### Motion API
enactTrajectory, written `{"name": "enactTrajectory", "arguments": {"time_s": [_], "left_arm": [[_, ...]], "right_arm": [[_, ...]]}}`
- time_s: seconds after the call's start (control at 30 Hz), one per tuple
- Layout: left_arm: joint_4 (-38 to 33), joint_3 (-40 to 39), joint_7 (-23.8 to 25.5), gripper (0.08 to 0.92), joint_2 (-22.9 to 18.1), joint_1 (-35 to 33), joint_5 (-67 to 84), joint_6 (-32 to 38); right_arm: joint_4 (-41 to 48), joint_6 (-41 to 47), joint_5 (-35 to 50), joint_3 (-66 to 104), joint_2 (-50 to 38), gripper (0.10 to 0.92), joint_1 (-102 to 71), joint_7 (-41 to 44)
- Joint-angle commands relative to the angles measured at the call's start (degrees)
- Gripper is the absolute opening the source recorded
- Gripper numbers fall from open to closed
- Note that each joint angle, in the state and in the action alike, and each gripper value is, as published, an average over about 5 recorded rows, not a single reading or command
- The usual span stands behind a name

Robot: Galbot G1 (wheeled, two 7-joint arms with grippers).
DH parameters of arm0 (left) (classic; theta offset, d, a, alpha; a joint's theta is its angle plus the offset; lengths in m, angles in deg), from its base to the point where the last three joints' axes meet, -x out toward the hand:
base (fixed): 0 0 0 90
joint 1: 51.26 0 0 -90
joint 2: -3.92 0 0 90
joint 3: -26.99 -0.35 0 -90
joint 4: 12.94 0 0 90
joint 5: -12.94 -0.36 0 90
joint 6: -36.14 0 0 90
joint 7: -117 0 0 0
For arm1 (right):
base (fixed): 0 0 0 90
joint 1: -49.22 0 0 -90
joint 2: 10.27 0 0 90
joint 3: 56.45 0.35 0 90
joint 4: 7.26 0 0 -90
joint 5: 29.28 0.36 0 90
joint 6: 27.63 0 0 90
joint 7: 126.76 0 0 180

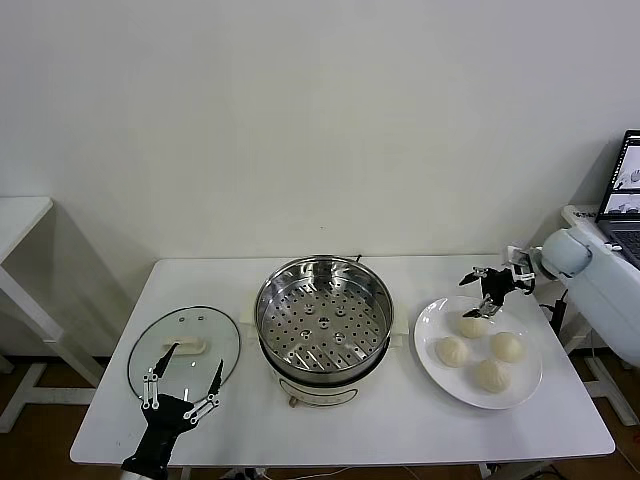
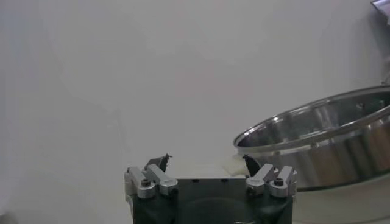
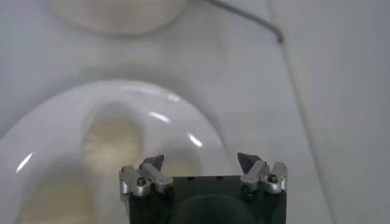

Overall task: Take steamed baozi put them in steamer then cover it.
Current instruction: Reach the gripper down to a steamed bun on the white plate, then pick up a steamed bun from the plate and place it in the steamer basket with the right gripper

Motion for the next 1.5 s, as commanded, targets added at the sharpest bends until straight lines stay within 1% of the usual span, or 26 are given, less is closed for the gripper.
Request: {"name": "enactTrajectory", "arguments": {"time_s": [0.03,0.4,0.93,1.03,1.37,1.5], "left_arm": [[-0.25,0.13,-0.28,0.823,-0.29,-0.70,-0.53,0.14],[-0.21,0.11,-0.44,0.823,-0.57,-1.34,-0.75,0.30],[-0.02,0.31,-0.80,0.823,-0.48,-0.97,-0.72,0.07],[-0.04,0.31,-0.85,0.823,-0.53,-0.96,-0.72,0.05],[-0.06,0.50,-1.12,0.823,-0.60,-0.90,-0.69,0.00],[-0.31,0.60,-1.31,0.823,-0.62,-0.66,-0.59,-0.23]], "right_arm": [[3.20,-1.06,-8.29,-4.48,2.76,0.823,4.16,5.19],[5.73,-2.29,-12.36,-3.38,4.50,0.823,2.52,3.28],[6.89,-2.77,-11.64,-2.58,5.96,0.822,0.26,0.16],[6.95,-2.81,-11.89,-2.66,6.16,0.805,0.05,-0.01],[6.09,-3.02,-12.15,-2.72,5.90,0.668,-0.46,-0.70],[3.48,-3.53,-11.37,-2.91,4.60,0.652,0.02,-1.08]]}}
